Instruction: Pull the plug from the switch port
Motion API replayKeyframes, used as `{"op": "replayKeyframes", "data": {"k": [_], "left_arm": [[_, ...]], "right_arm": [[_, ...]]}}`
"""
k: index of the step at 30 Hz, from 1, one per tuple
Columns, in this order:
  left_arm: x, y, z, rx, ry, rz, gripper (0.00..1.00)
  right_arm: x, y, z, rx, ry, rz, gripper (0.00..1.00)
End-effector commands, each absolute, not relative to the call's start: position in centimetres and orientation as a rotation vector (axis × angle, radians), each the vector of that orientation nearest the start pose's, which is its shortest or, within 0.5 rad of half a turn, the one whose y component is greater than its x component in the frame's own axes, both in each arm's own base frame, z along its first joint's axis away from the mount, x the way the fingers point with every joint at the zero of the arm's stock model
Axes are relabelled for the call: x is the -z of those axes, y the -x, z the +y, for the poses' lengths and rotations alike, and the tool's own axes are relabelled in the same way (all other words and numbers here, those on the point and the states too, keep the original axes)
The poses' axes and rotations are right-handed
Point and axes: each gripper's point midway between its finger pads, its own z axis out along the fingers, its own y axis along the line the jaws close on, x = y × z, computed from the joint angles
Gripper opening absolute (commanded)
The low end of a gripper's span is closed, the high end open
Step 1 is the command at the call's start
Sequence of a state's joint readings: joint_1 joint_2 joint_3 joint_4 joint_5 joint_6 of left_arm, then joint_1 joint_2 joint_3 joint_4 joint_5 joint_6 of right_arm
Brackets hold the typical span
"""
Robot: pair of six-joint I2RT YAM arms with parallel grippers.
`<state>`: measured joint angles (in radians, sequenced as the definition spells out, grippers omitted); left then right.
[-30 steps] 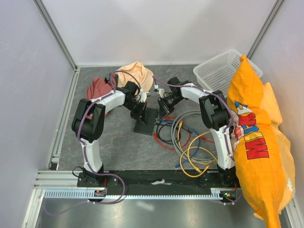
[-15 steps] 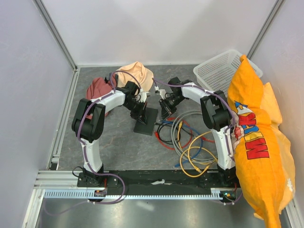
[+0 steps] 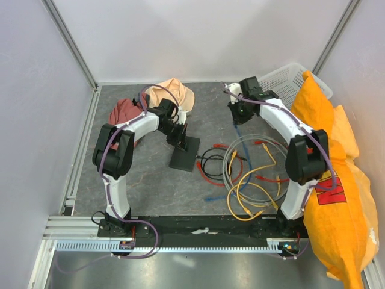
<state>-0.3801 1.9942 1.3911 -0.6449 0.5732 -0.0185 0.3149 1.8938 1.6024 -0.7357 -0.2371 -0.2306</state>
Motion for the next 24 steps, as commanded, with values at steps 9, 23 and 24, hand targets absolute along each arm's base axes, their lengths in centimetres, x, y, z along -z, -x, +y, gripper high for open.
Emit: {"op": "replayKeyframes", "data": {"k": [9, 23, 24], "left_arm": [[-4.4, -35.4, -22.7, 0.654, -0.762, 2.65, 0.02], [-7.0, -35.1, -26.1, 0.928, -0.679, 2.627, 0.02], [-7.3, -35.3, -26.2, 0.926, -0.683, 2.615, 0.02]], "right_arm": [[-14.4, -44.4, 1.6, 0.467, 0.219, 2.374, 0.0], [-14.3, -36.7, -5.8, 0.821, 0.353, 2.446, 0.0], [-14.5, -36.0, -6.0, 0.821, 0.357, 2.447, 0.0]]}}
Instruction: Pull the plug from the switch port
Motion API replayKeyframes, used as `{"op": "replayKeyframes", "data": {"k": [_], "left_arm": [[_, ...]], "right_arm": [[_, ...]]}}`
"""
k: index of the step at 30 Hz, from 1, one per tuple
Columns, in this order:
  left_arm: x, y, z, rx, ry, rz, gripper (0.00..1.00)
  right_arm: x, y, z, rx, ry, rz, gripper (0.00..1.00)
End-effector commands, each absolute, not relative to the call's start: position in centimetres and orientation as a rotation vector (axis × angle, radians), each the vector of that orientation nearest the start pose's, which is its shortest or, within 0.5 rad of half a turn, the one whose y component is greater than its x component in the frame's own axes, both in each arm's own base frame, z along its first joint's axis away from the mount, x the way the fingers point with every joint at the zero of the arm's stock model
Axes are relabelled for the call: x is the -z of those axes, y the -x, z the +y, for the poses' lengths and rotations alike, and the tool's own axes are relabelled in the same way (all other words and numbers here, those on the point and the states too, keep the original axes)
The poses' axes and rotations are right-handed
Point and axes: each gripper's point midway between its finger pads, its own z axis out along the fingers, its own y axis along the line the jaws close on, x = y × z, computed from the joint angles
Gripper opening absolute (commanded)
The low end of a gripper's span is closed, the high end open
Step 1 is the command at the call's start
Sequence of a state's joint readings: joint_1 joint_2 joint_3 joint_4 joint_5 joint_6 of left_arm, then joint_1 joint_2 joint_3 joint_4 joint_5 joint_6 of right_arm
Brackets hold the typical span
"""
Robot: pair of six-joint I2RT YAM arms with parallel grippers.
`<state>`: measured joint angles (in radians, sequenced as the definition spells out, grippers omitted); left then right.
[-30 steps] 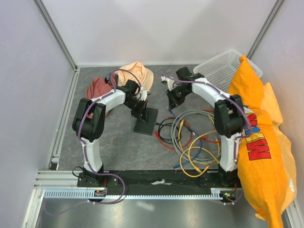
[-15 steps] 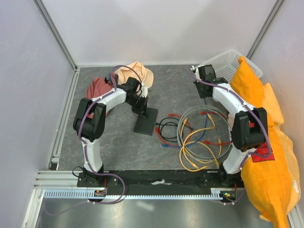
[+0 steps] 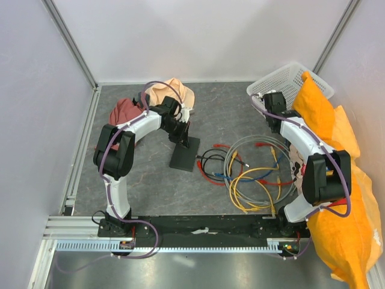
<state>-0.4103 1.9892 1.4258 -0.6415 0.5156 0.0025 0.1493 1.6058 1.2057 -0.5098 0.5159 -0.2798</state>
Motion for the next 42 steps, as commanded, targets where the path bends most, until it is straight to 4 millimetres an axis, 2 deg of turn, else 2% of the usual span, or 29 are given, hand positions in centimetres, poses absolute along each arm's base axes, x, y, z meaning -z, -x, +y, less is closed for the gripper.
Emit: {"op": "replayKeyframes", "data": {"k": [1, 4, 8, 9, 10, 11, 12, 13, 14, 15, 16, 17, 18, 19, 21, 22, 24, 25, 26, 27, 28, 30, 31, 33, 34, 35, 37, 38, 42], "left_arm": [[-7.6, -35.6, -26.2, 0.919, -0.684, 2.602, 0.02], [-8.1, -36.1, -26.3, 0.906, -0.675, 2.592, 0.02], [-8.0, -36.3, -26.6, 0.913, -0.665, 2.593, 0.02], [-7.9, -36.3, -26.6, 0.908, -0.666, 2.595, 0.02], [-7.9, -36.3, -26.6, 0.907, -0.674, 2.592, 0.02], [-7.8, -36.2, -26.5, 0.902, -0.677, 2.592, 0.02], [-7.6, -36.1, -26.4, 0.902, -0.678, 2.598, 0.02], [-7.4, -36.0, -26.4, 0.9, -0.677, 2.603, 0.02], [-7.3, -35.9, -26.4, 0.9, -0.678, 2.606, 0.02], [-7.2, -35.9, -26.3, 0.9, -0.676, 2.61, 0.02], [-7.2, -35.8, -26.4, 0.9, -0.678, 2.608, 0.02], [-7.1, -35.8, -26.3, 0.897, -0.677, 2.609, 0.02], [-7.0, -35.7, -26.3, 0.896, -0.679, 2.608, 0.02], [-6.9, -35.8, -26.3, 0.893, -0.682, 2.605, 0.02], [-6.7, -36.0, -26.2, 0.875, -0.689, 2.598, 0.02], [-6.7, -36.1, -26.2, 0.868, -0.702, 2.591, 0.02], [-7.2, -36.6, -26.2, 0.846, -0.715, 2.572, 0.02], [-7.5, -36.7, -26.0, 0.828, -0.716, 2.568, 0.02], [-8.0, -36.9, -25.9, 0.814, -0.717, 2.556, 0.02], [-8.9, -37.0, -25.8, 0.8, -0.72, 2.536, 0.02], [-9.2, -37.1, -25.3, 0.771, -0.709, 2.539, 0.02], [-10.1, -36.4, -24.7, 0.76, -0.703, 2.529, 0.02], [-10.4, -36.0, -24.3, 0.769, -0.696, 2.528, 0.02], [-10.9, -34.3, -23.5, 0.803, -0.651, 2.547, 0.02], [-11.1, -33.4, -23.5, 0.841, -0.644, 2.552, 0.02], [-10.3, -32.0, -23.0, 0.854, -0.633, 2.584, 0.02], [-10.9, -30.5, -22.7, 0.877, -0.646, 2.568, 0.02], [-10.0, -29.3, -22.2, 0.877, -0.643, 2.599, 0.02], [-9.4, -26.6, -21.2, 0.897, -0.662, 2.616, 0.02]], "right_arm": [[-13.7, -35.1, -6.0, 0.815, 0.378, 2.472, 0.0], [-13.2, -33.9, -6.1, 0.81, 0.429, 2.48, 0.0], [-12.6, -33.0, -8.4, 1.008, 0.483, 2.442, 0.0], [-12.9, -33.4, -8.9, 1.042, 0.499, 2.411, 0.09], [-12.8, -33.5, -8.9, 1.037, 0.521, 2.408, 0.3], [-13.3, -33.9, -8.7, 1.015, 0.522, 2.392, 0.71], [-13.3, -34.5, -7.7, 0.931, 0.541, 2.384, 0.95], [-14.7, -35.3, -7.1, 0.882, 0.507, 2.366, 0.98], [-15.5, -35.8, -6.5, 0.826, 0.479, 2.351, 0.98], [-15.5, -36.0, -4.7, 0.676, 0.501, 2.369, 0.98], [-17.5, -37.2, -2.9, 0.534, 0.459, 2.33, 0.98], [-18.3, -37.5, -1.0, 0.396, 0.462, 2.321, 0.98], [-18.3, -37.0, 3.6, 0.072, 0.555, 2.327, 0.98], [-20.5, -37.4, 6.3, -0.1, 0.564, 2.278, 0.98], [-20.8, -36.4, 11.3, -0.374, 0.694, 2.256, 0.98], [-21.2, -36.1, 13.1, -0.466, 0.732, 2.223, 0.98], [-20.9, -36.3, 15.6, -0.56, 0.761, 2.199, 0.98], [-21.1, -35.4, 17.5, -0.705, 0.813, 2.171, 0.98], [-19.9, -35.3, 18.8, -0.815, 0.82, 2.198, 0.98], [-20.3, -35.3, 20.2, -0.906, 0.837, 2.17, 0.98], [-19.9, -34.8, 21.9, -1.065, 0.855, 2.154, 0.98], [-20.3, -35.0, 24.1, -1.199, 0.854, 2.122, 0.98], [-19.0, -35.1, 25.0, -1.273, 0.852, 2.144, 0.97], [-18.9, -35.4, 26.7, -1.367, 0.823, 2.151, 0.94], [-17.7, -35.8, 27.2, -1.386, 0.807, 2.182, 0.92], [-17.2, -35.8, 27.6, -1.395, 0.805, 2.196, 0.92], [-15.3, -35.6, 28.7, -1.406, 0.786, 2.268, 0.87], [-14.5, -35.4, 28.9, -1.393, 0.782, 2.294, 0.85], [-10.8, -34.3, 29.8, -1.347, 0.757, 2.408, 0.8]]}}
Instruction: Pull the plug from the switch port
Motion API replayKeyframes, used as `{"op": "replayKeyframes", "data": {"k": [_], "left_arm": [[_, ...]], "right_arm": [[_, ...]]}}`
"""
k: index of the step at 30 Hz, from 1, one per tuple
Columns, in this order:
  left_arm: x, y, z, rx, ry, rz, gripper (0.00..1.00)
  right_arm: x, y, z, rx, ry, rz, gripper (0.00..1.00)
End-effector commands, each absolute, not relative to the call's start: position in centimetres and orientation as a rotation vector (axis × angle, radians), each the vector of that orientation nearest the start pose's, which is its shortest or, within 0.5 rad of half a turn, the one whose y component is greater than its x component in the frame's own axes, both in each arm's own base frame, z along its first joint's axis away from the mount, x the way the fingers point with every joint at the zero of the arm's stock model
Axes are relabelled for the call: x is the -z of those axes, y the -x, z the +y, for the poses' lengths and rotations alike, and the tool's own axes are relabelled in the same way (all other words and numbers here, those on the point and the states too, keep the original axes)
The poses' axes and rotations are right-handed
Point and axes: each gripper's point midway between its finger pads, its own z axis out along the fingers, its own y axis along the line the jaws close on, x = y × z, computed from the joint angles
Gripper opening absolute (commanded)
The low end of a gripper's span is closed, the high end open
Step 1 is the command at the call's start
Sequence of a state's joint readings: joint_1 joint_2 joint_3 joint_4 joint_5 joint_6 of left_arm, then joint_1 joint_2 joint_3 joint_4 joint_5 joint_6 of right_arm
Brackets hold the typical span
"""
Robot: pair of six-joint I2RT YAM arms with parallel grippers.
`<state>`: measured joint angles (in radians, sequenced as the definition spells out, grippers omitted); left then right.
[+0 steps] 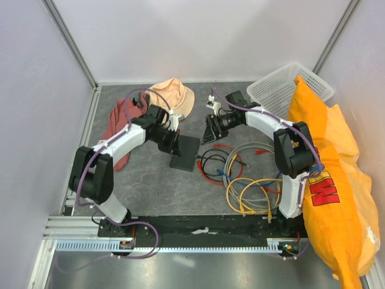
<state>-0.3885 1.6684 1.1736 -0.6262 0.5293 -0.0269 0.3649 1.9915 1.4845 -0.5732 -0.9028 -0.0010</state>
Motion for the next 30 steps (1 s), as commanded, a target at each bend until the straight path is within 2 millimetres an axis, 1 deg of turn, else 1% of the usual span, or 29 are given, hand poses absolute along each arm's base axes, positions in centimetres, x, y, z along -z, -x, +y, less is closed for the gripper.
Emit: {"op": "replayKeyframes", "data": {"k": [1, 2, 4, 6, 7, 8, 9, 10, 11, 12, 13, 14, 15, 16, 17, 18, 19, 21, 22, 23, 25, 28, 30], "left_arm": [[-9.7, -25.8, -21.5, 0.943, -0.679, 2.606, 0.02], [-9.7, -24.9, -21.4, 0.972, -0.695, 2.599, 0.02], [-9.4, -23.8, -21.4, 1.001, -0.719, 2.603, 0.02], [-7.8, -23.2, -20.8, 0.969, -0.777, 2.633, 0.02], [-7.2, -23.0, -20.4, 0.938, -0.781, 2.668, 0.02], [-6.2, -23.1, -20.2, 0.923, -0.78, 2.703, 0.02], [-5.8, -23.2, -20.1, 0.909, -0.785, 2.715, 0.02], [-5.2, -23.5, -20.0, 0.886, -0.786, 2.725, 0.02], [-5.0, -24.0, -20.0, 0.874, -0.783, 2.725, 0.02], [-4.0, -24.2, -20.0, 0.865, -0.782, 2.754, 0.02], [-3.6, -24.7, -19.9, 0.836, -0.78, 2.762, 0.02], [-3.7, -25.8, -20.1, 0.817, -0.777, 2.753, 0.02], [-2.8, -26.3, -19.9, 0.791, -0.775, 2.776, 0.02], [-2.7, -27.0, -20.0, 0.774, -0.776, 2.77, 0.02], [-3.0, -28.3, -20.4, 0.758, -0.775, 2.746, 0.02], [-2.5, -29.0, -20.1, 0.723, -0.771, 2.755, 0.02], [-2.9, -30.5, -20.3, 0.704, -0.762, 2.731, 0.02], [-2.9, -32.1, -20.0, 0.674, -0.728, 2.724, 0.02], [-2.9, -33.2, -20.2, 0.674, -0.711, 2.719, 0.02], [-3.1, -33.6, -20.2, 0.682, -0.688, 2.717, 0.02], [-3.8, -34.3, -20.5, 0.723, -0.668, 2.699, 0.02], [-5.3, -33.7, -21.1, 0.83, -0.654, 2.679, 0.02], [-6.9, -33.3, -21.5, 0.903, -0.638, 2.65, 0.02]], "right_arm": [[-10.4, -34.2, 30.0, -1.37, 0.711, 2.437, 0.8], [-10.2, -34.1, 30.2, -1.391, 0.694, 2.441, 0.79], [-9.6, -34.3, 30.5, -1.412, 0.668, 2.447, 0.78], [-9.2, -34.8, 30.7, -1.411, 0.65, 2.454, 0.78], [-8.5, -35.0, 30.7, -1.416, 0.643, 2.469, 0.77], [-8.3, -35.2, 30.9, -1.419, 0.633, 2.472, 0.77], [-8.3, -35.6, 31.0, -1.419, 0.632, 2.468, 0.77], [-7.6, -35.9, 31.1, -1.419, 0.615, 2.484, 0.77], [-7.5, -36.1, 31.2, -1.422, 0.607, 2.484, 0.77], [-7.5, -36.5, 31.4, -1.421, 0.612, 2.476, 0.77], [-7.0, -36.6, 31.5, -1.42, 0.608, 2.484, 0.77], [-6.9, -37.0, 31.5, -1.405, 0.607, 2.485, 0.77], [-6.6, -37.0, 31.5, -1.405, 0.608, 2.489, 0.77], [-6.4, -37.2, 31.5, -1.402, 0.607, 2.488, 0.77], [-6.3, -37.1, 31.5, -1.401, 0.61, 2.49, 0.77], [-6.0, -37.1, 31.4, -1.394, 0.612, 2.494, 0.77], [-5.8, -37.0, 31.4, -1.389, 0.619, 2.496, 0.77], [-5.3, -36.8, 31.1, -1.373, 0.62, 2.509, 0.77], [-5.2, -36.8, 31.1, -1.371, 0.622, 2.51, 0.77], [-5.0, -36.7, 31.0, -1.371, 0.617, 2.517, 0.77], [-4.9, -36.8, 31.0, -1.366, 0.619, 2.514, 0.77], [-4.8, -37.0, 30.9, -1.348, 0.608, 2.522, 0.77], [-4.7, -37.1, 30.6, -1.337, 0.595, 2.53, 0.76]]}}
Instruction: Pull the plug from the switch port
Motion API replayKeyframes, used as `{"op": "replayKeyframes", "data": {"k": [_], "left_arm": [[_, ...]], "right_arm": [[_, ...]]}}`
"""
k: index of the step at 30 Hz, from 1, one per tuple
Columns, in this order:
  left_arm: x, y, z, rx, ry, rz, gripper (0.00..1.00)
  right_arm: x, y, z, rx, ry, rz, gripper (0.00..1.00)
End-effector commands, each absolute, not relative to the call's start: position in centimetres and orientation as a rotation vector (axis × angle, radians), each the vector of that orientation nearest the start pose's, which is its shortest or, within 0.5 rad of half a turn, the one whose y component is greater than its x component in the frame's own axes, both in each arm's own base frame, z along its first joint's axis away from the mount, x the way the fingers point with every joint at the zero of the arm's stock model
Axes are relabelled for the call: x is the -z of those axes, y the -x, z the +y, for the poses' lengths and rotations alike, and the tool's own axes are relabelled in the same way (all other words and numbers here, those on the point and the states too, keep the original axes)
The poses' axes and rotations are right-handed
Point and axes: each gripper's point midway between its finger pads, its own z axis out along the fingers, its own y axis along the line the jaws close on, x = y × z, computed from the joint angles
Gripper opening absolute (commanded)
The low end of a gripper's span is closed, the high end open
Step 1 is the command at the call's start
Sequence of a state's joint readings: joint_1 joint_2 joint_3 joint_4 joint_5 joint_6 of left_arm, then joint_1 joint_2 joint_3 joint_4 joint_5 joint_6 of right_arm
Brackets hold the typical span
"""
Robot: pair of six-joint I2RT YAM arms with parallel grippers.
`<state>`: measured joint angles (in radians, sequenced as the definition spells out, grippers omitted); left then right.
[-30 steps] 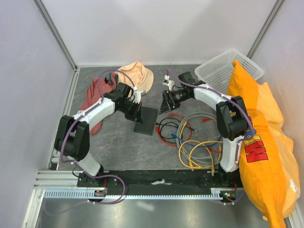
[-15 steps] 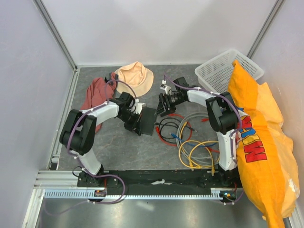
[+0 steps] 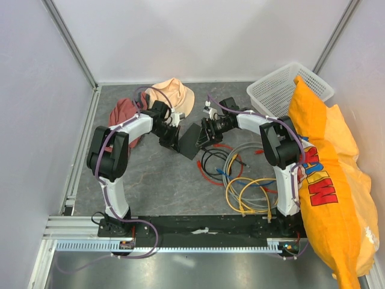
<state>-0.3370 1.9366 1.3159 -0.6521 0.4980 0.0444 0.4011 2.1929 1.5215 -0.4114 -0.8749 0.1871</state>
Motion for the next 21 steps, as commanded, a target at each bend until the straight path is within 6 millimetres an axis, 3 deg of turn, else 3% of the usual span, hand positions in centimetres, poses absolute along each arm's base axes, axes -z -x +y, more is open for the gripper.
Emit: {"op": "replayKeyframes", "data": {"k": [1, 4, 7, 11, 15, 21], "left_arm": [[-7.7, -33.5, -21.6, 0.915, -0.628, 2.633, 0.02], [-10.0, -34.3, -22.7, 0.982, -0.64, 2.54, 0.02], [-10.9, -35.3, -23.9, 1.035, -0.61, 2.507, 0.02], [-8.8, -36.0, -24.6, 1.052, -0.578, 2.564, 0.02], [-5.0, -36.2, -24.1, 1.011, -0.518, 2.669, 0.02], [-3.1, -35.9, -23.5, 0.958, -0.491, 2.726, 0.02]], "right_arm": [[-4.7, -37.0, 30.6, -1.342, 0.581, 2.539, 0.76], [-4.1, -36.5, 30.2, -1.349, 0.558, 2.561, 0.74], [-3.9, -36.7, 29.8, -1.385, 0.513, 2.569, 0.73], [-2.1, -36.4, 28.5, -1.366, 0.464, 2.628, 0.7], [-1.1, -35.3, 27.3, -1.339, 0.467, 2.669, 0.69], [-0.8, -34.9, 27.3, -1.365, 0.456, 2.672, 0.66]]}}
